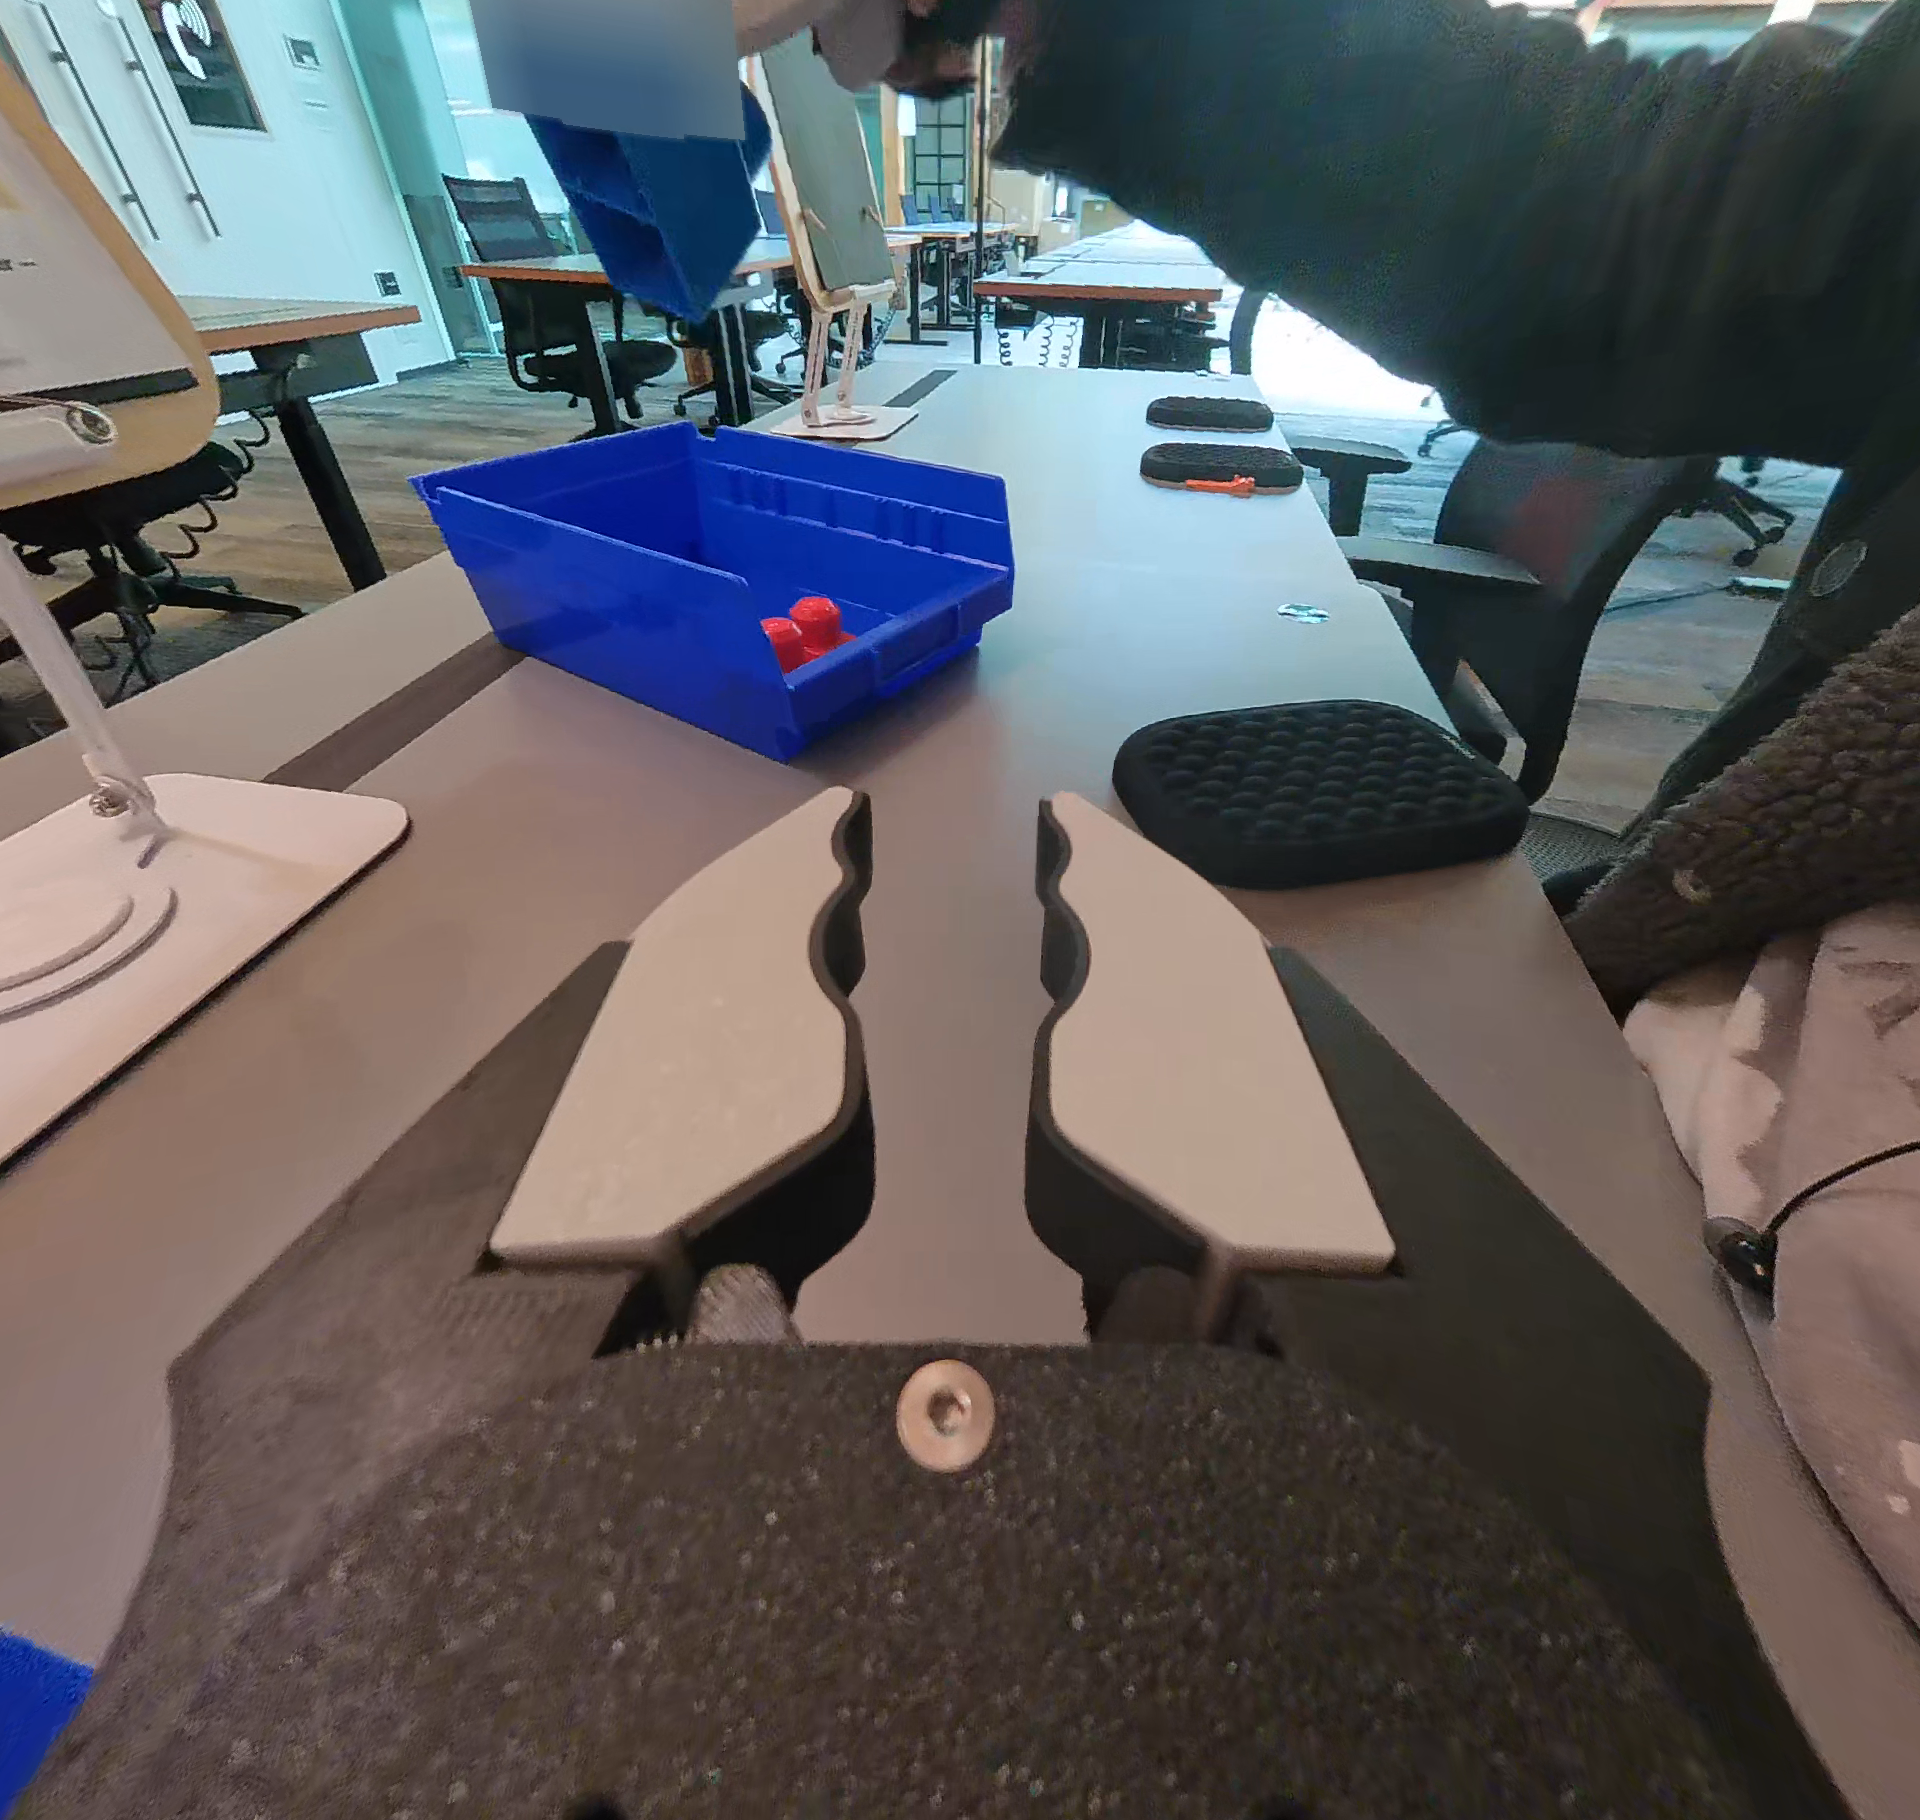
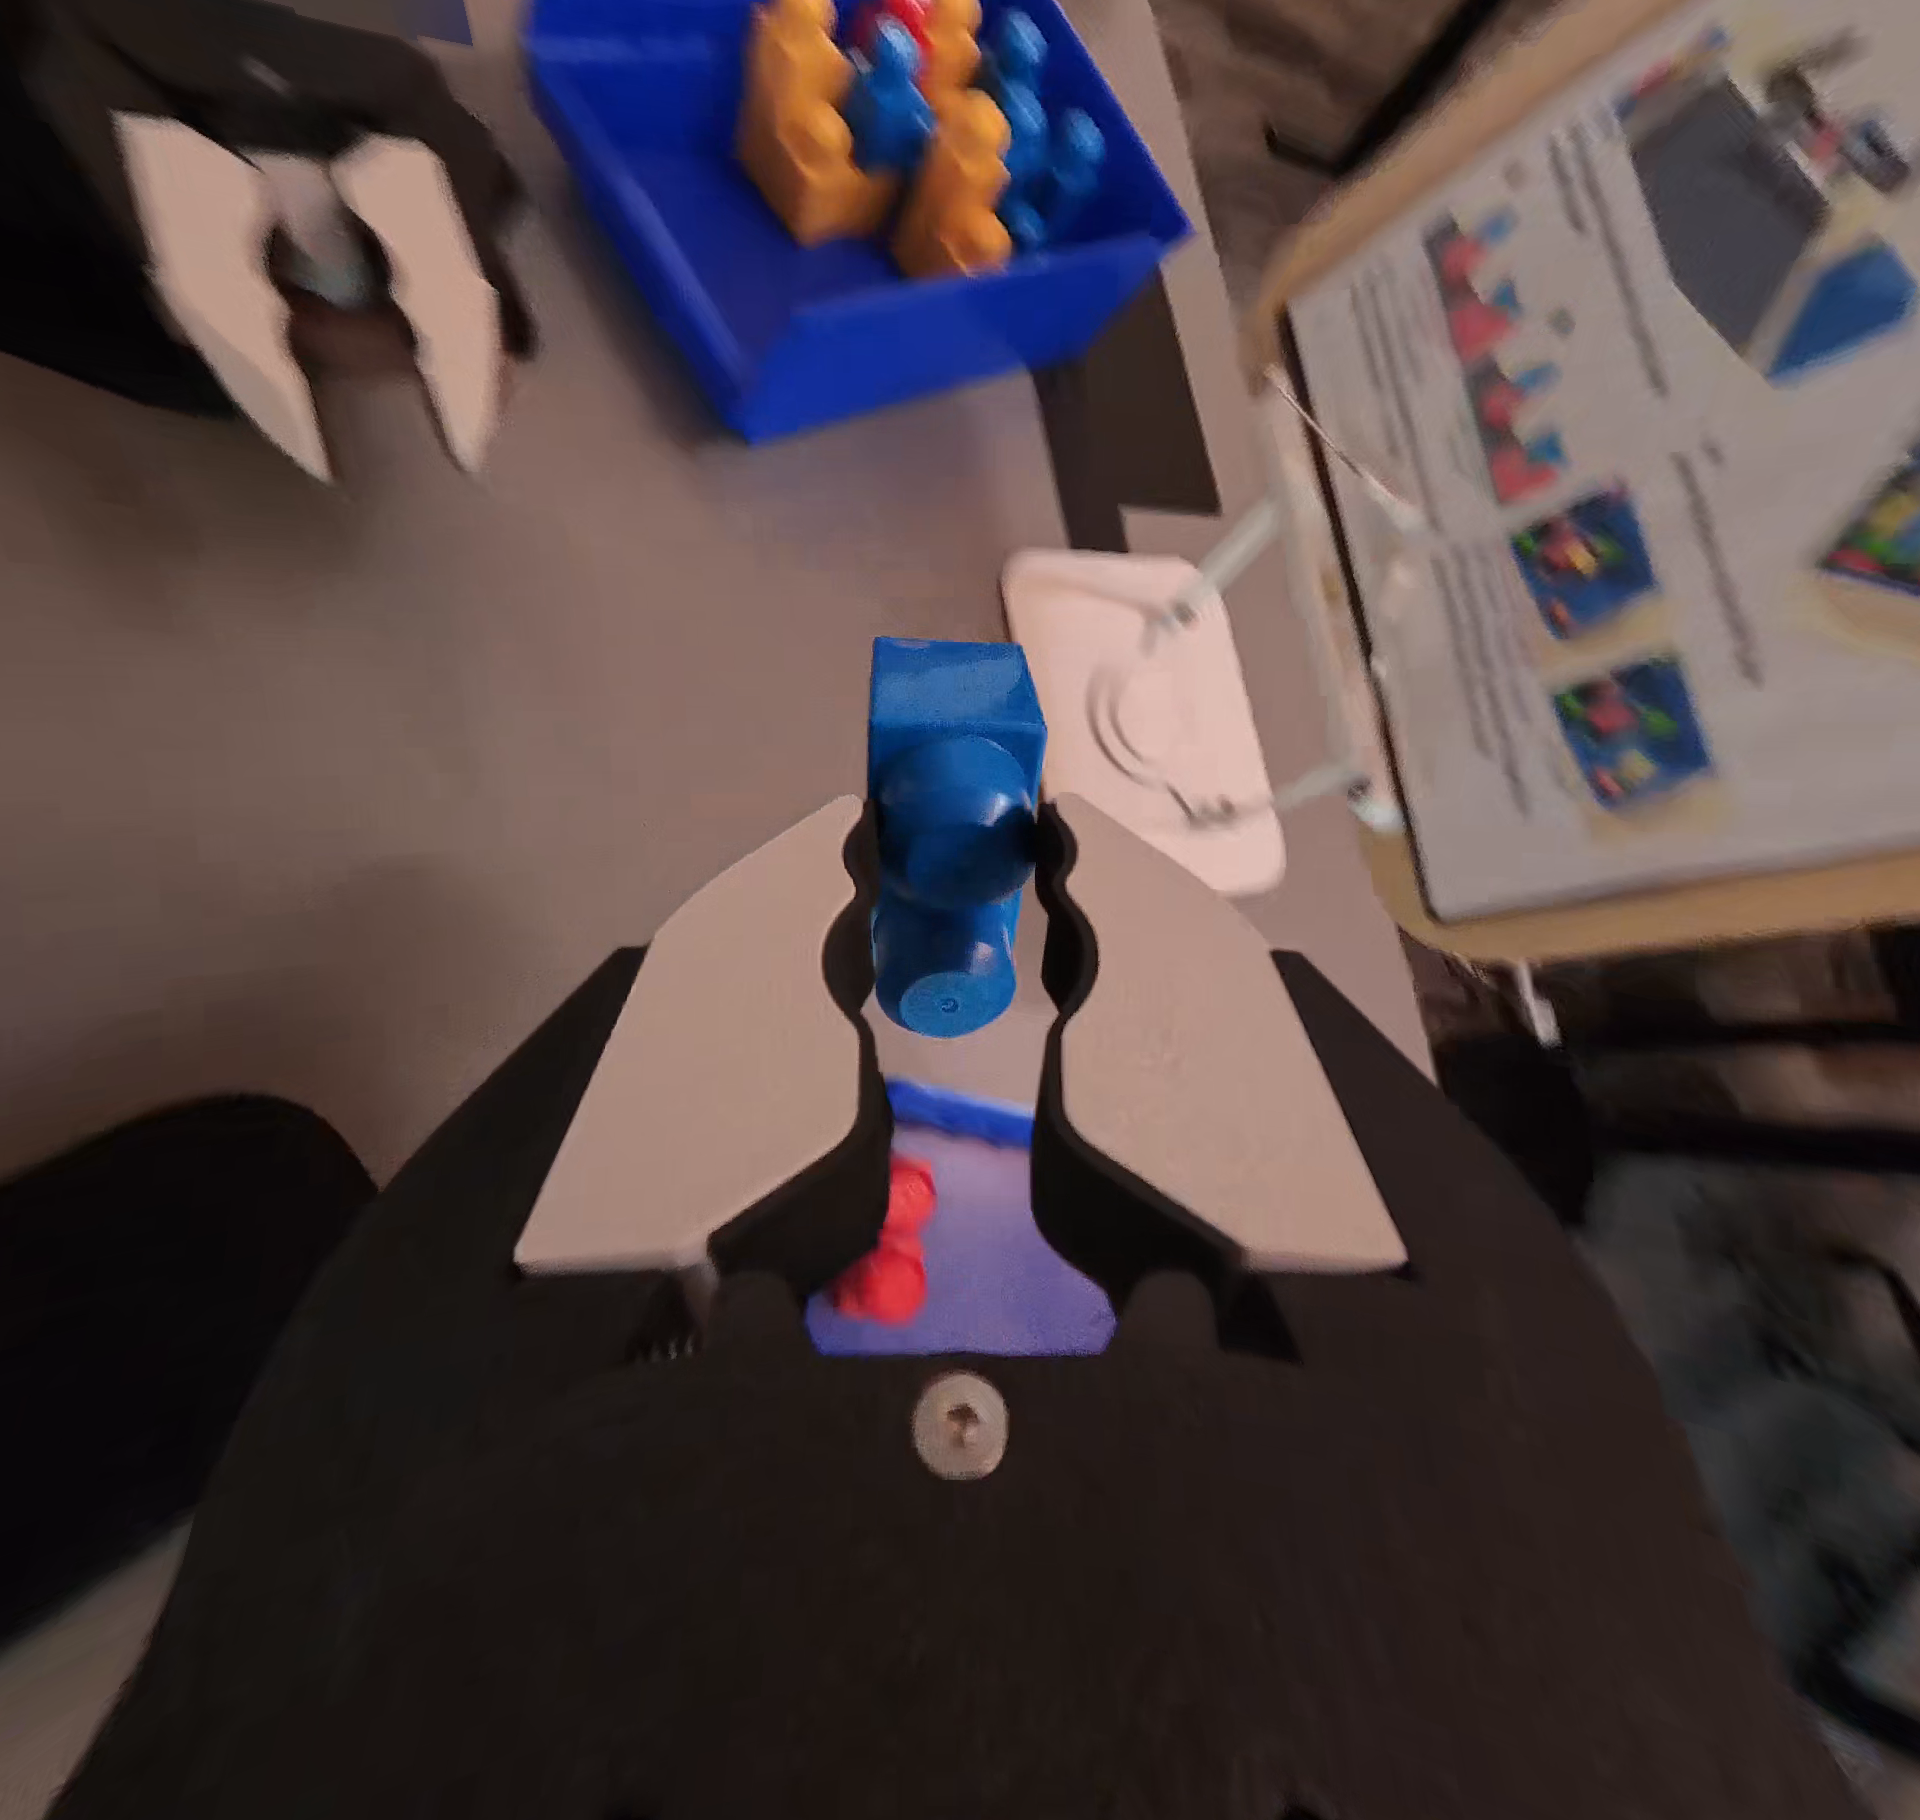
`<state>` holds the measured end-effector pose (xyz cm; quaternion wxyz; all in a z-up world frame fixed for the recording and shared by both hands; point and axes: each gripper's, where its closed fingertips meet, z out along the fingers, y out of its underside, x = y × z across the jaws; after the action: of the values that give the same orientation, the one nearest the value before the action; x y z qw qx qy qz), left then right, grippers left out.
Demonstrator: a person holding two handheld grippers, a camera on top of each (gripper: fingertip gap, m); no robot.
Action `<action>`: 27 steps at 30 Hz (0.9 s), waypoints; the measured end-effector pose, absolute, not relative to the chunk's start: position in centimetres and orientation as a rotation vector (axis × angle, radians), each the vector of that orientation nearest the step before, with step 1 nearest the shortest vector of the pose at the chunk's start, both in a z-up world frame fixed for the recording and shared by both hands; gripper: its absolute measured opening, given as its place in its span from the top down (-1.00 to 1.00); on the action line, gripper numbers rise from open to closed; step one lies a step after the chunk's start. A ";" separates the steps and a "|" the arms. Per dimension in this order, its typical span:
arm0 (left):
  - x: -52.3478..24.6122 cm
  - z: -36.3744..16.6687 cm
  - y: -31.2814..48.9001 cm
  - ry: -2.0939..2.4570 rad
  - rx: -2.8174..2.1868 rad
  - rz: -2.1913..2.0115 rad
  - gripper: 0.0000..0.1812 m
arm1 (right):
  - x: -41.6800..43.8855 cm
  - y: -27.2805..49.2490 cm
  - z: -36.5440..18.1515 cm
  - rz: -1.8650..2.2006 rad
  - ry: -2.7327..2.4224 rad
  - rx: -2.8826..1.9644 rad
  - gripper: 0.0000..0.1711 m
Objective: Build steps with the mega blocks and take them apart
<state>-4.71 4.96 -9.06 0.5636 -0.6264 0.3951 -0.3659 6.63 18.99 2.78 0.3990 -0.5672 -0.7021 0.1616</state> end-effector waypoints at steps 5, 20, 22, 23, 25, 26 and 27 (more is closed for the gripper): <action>-5.3 -8.8 5.4 0.892 -1.476 -0.851 0.77 | 12.4 26.0 2.5 0.149 -1.745 -1.659 0.67; -10.6 -7.0 9.7 0.543 -1.470 -0.501 1.00 | 23.7 38.7 -6.6 -0.211 -1.729 -2.044 0.67; -11.5 -6.7 10.1 0.492 -1.464 -0.455 1.00 | 24.3 39.5 -8.5 -0.208 -1.741 -2.084 0.67; -12.0 -6.6 10.3 0.468 -1.461 -0.435 1.00 | 24.7 39.8 -9.5 -0.214 -1.753 -2.103 0.67; -12.8 -6.6 10.7 0.427 -1.456 -0.388 1.00 | 25.3 40.5 -11.3 -0.230 -1.776 -2.134 0.66; -13.0 -6.6 10.8 0.415 -1.456 -0.373 1.00 | 25.5 40.8 -12.1 -0.234 -1.785 -2.148 0.66; -13.2 -6.7 10.9 0.404 -1.460 -0.366 1.00 | 25.7 41.2 -12.8 -0.235 -1.792 -2.160 0.66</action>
<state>-13.23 10.94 -6.71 0.7113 -0.6585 0.1823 -0.1650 25.72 41.16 -12.83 0.1617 -0.7569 -0.6278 -0.0825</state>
